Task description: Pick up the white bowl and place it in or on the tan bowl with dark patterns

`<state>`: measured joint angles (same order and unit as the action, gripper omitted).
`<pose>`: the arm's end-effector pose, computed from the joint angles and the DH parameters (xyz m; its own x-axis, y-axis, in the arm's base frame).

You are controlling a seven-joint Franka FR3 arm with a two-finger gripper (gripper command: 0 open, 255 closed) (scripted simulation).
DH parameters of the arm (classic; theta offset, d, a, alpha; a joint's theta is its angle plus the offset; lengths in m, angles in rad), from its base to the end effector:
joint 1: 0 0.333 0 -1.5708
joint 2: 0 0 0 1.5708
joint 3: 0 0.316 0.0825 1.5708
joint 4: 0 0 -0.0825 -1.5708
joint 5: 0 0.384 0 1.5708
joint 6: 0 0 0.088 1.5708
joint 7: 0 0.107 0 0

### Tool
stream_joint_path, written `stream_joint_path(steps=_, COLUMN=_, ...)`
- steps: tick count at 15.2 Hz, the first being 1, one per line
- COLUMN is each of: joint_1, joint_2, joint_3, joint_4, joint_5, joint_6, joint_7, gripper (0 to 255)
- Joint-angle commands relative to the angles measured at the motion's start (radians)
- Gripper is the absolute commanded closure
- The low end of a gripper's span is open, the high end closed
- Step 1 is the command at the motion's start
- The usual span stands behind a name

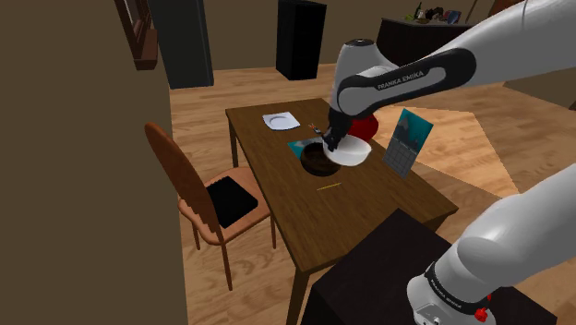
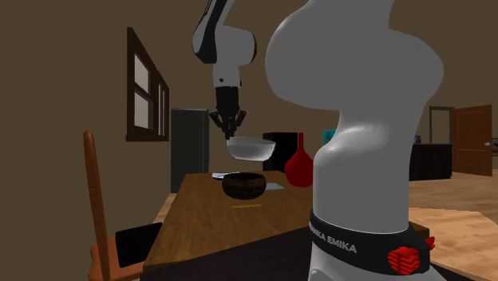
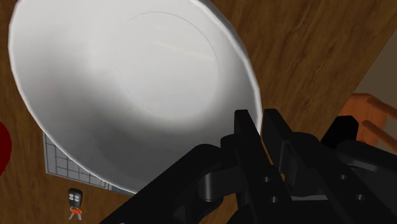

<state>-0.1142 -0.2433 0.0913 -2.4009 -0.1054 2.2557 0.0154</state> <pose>0.4674 -0.0130 0.4175 0.9952 0.0279 0.0942 0.0176 -0.9940 0.1079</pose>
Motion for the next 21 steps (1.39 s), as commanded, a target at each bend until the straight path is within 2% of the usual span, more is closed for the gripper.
stream_joint_path(steps=1, joint_1=-0.008, joint_2=0.071, joint_3=-0.005, joint_4=0.087, joint_5=-0.007, joint_6=-0.015, joint_7=-0.01, gripper=255)
stream_joint_path(steps=7, joint_1=-0.026, joint_2=0.278, joint_3=-0.023, joint_4=0.363, joint_5=-0.018, joint_6=-0.082, joint_7=-0.046, gripper=255)
stream_joint_path(steps=10, joint_1=-0.033, joint_2=0.396, joint_3=-0.031, joint_4=0.536, joint_5=-0.02, joint_6=-0.135, joint_7=-0.066, gripper=255)
stream_joint_path(steps=21, joint_1=-0.033, joint_2=0.45, joint_3=-0.034, joint_4=0.455, joint_5=-0.035, joint_6=-0.001, joint_7=-0.047, gripper=255)
